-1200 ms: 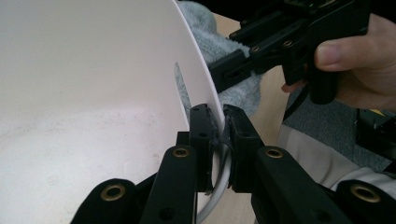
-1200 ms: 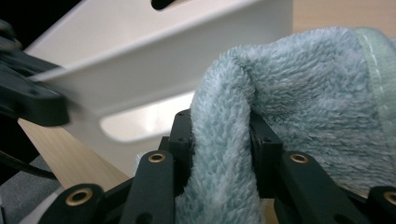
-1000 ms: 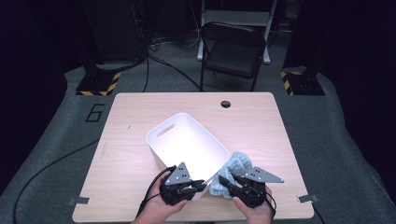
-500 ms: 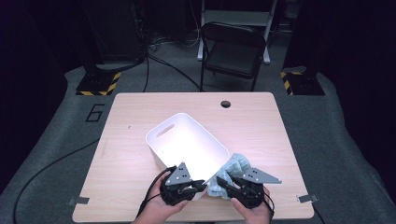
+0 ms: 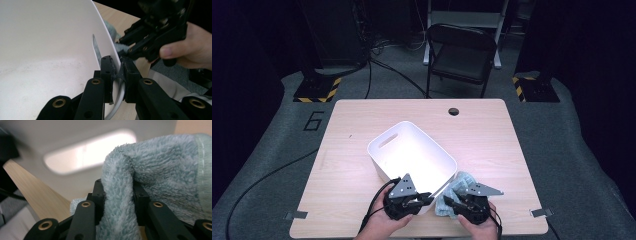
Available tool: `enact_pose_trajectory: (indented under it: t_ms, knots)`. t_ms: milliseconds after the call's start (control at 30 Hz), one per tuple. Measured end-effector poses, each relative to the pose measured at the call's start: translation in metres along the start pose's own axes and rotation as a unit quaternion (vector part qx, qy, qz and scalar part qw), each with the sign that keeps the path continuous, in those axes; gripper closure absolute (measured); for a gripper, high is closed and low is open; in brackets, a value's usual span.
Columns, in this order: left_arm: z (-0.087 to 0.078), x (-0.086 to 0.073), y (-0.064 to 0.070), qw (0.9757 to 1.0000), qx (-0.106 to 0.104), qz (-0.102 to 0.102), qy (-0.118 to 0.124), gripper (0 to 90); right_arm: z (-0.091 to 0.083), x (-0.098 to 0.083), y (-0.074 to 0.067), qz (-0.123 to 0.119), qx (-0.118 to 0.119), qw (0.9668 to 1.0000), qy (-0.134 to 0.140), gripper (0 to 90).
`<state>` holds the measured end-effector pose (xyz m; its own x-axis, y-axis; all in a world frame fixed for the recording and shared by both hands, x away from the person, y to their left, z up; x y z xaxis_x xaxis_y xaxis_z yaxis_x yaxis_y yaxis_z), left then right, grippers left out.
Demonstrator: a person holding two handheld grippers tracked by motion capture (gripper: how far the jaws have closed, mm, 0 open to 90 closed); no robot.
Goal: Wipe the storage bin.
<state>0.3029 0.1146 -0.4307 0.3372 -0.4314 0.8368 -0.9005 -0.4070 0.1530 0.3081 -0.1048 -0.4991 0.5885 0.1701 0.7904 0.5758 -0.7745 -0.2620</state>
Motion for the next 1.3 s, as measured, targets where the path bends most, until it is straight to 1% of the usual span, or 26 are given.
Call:
enact_pose_trajectory:
  t_ms: [67, 100, 200, 267, 300, 333, 367, 433, 500, 567, 667, 767, 833, 900, 967, 1000, 1033, 1100, 1133, 1167, 1300]
  knots:
    - [0.0, 0.0, 0.0, 1.0, -0.001, 0.0, 0.0, 81.3, 0.011, -0.009, -0.001, -0.001, -0.002, 0.9996, -0.028, 69.5]
    - [0.0, 0.0, 0.0, 1.0, -0.001, 0.0, 0.0, 81.3, 0.016, -0.012, -0.001, -0.003, -0.003, 0.9994, -0.033, 69.6]
    - [0.0, 0.0, 0.0, 1.0, 0.0, -0.004, 0.002, 81.1, 0.017, -0.013, -0.002, 0.004, -0.001, 0.9995, -0.032, 69.3]
    - [0.0, 0.0, 0.0, 1.0, -0.001, -0.004, 0.002, 81.0, 0.017, -0.013, 0.0, 0.01, 0.005, 0.9996, -0.028, 69.3]
    - [0.0, 0.0, 0.0, 1.0, -0.001, -0.003, 0.002, 81.0, 0.017, -0.013, 0.001, 0.009, 0.008, 0.9996, -0.024, 69.3]
    - [0.0, 0.0, 0.0, 1.0, -0.001, -0.004, 0.002, 81.0, 0.016, -0.013, 0.0, 0.016, 0.008, 0.9996, -0.021, 69.3]
    - [0.0, 0.0, 0.0, 1.0, -0.001, -0.004, 0.002, 81.0, 0.015, -0.012, 0.0, 0.011, 0.009, 0.9997, -0.019, 69.3]
    - [0.0, 0.0, 0.0, 1.0, -0.001, -0.004, 0.002, 81.0, 0.013, -0.01, 0.0, 0.017, 0.011, 0.9997, -0.015, 69.2]
    - [0.0, 0.0, 0.0, 1.0, -0.001, -0.004, 0.002, 81.0, 0.01, -0.008, 0.0, 0.02, 0.016, 0.9997, -0.005, 69.3]
    - [0.0, 0.0, 0.0, 1.0, -0.001, -0.004, 0.002, 81.0, 0.004, -0.003, -0.001, 0.024, 0.018, 0.9995, 0.011, 69.2]
    - [0.001, 0.0, 0.0, 1.0, -0.002, -0.004, 0.002, 80.9, -0.007, 0.006, -0.003, 0.017, 0.019, 0.999, 0.037, 69.2]
    - [0.001, 0.0, -0.001, 1.0, -0.002, -0.002, 0.002, 80.7, -0.019, 0.016, -0.009, 0.008, 0.022, 0.9978, 0.062, 69.1]
    - [0.001, 0.0, -0.001, 1.0, -0.002, -0.003, 0.003, 80.6, -0.026, 0.023, -0.015, -0.004, 0.017, 0.9976, 0.068, 69.1]
    - [0.001, 0.0, 0.0, 1.0, -0.003, -0.007, 0.003, 80.6, -0.032, 0.029, -0.021, -0.013, 0.02, 0.9966, 0.079, 69.1]
    - [0.001, 0.0, 0.0, 1.0, -0.002, -0.007, 0.002, 80.6, -0.038, 0.034, -0.026, -0.026, 0.02, 0.9956, 0.088, 69.1]
    - [0.001, 0.0, 0.0, 1.0, -0.002, -0.007, 0.002, 80.7, -0.038, 0.034, -0.026, -0.026, 0.02, 0.9956, 0.088, 69.1]
    - [0.001, 0.0, 0.0, 1.0, 0.0, -0.006, 0.001, 80.7, -0.041, 0.036, -0.031, -0.035, 0.013, 0.9954, 0.089, 69.1]
    - [0.001, 0.0, 0.0, 1.0, 0.001, -0.003, 0.0, 80.8, -0.039, 0.035, -0.031, -0.048, 0.006, 0.9951, 0.086, 69.2]
    - [0.001, 0.0, 0.0, 1.0, 0.003, 0.0, 0.0, 80.9, -0.038, 0.034, -0.03, -0.047, 0.006, 0.9953, 0.085, 69.3]
    - [0.001, 0.0, 0.001, 1.0, 0.003, -0.003, 0.001, 81.0, -0.037, 0.033, -0.029, -0.044, 0.009, 0.9957, 0.081, 69.3]
    - [0.001, 0.0, 0.002, 1.0, 0.005, -0.004, 0.0, 81.1, -0.031, 0.028, -0.024, -0.038, 0.008, 0.9972, 0.064, 69.3]
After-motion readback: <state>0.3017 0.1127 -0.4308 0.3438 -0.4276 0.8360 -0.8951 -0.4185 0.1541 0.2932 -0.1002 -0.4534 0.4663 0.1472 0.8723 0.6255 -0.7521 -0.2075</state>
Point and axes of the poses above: each handheld gripper's, and its own axes: z roughly forward along the jaws, x roughly out of its top, y roughly to its right, the point moved 2 cm from there along z, roughly forward along the jaws, and after that the axes turned 3 degrees about -x, right-handed, at the moved point
